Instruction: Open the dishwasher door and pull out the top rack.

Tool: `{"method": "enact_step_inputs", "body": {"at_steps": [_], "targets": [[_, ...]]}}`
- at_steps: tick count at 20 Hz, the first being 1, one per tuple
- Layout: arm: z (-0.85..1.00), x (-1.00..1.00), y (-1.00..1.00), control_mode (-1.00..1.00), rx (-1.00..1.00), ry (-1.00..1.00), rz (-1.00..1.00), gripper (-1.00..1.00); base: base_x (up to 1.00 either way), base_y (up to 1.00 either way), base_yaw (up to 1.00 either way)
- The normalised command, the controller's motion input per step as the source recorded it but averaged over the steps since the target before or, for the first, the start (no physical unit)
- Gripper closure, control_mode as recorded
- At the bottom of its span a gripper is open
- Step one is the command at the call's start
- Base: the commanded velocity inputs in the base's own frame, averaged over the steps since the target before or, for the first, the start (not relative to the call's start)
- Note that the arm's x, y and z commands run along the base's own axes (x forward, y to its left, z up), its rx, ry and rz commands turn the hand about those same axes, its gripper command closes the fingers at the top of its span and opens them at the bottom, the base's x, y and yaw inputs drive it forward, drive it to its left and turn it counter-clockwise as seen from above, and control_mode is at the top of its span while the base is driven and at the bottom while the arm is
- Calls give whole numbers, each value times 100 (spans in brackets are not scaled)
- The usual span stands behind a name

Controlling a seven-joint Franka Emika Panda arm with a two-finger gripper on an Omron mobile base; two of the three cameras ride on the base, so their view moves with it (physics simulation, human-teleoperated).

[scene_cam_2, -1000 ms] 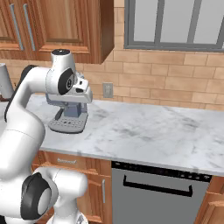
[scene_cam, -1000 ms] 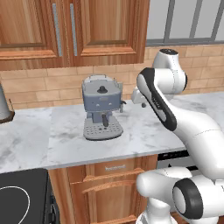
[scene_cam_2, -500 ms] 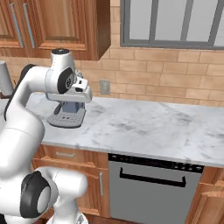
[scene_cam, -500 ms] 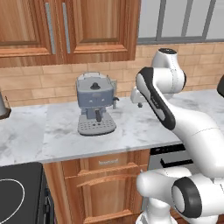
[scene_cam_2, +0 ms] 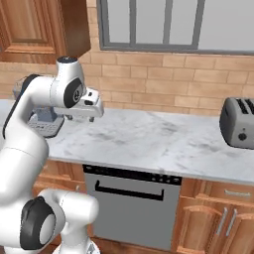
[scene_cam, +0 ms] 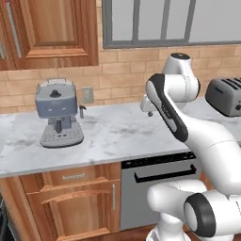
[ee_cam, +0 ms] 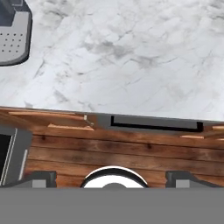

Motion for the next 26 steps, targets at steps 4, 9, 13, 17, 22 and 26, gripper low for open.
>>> {"method": "enact_step_inputs", "body": {"at_steps": [4, 9, 13, 17, 22, 26], "targets": [[0, 0, 0, 100, 0, 0, 0, -100, 0, -99, 0], [0, 0, 0, 100, 0, 0, 0, -100, 0, -99, 5], [0, 0, 0, 100, 0, 0, 0, -100, 0, -92, 17], [0, 0, 0, 100, 0, 0, 0, -100, 0, -93, 30], [0, 0, 0, 100, 0, 0, 0, -100, 0, -51, 40], [0, 0, 0, 100, 0, 0, 0, -100, 0, -20, 52]]}}
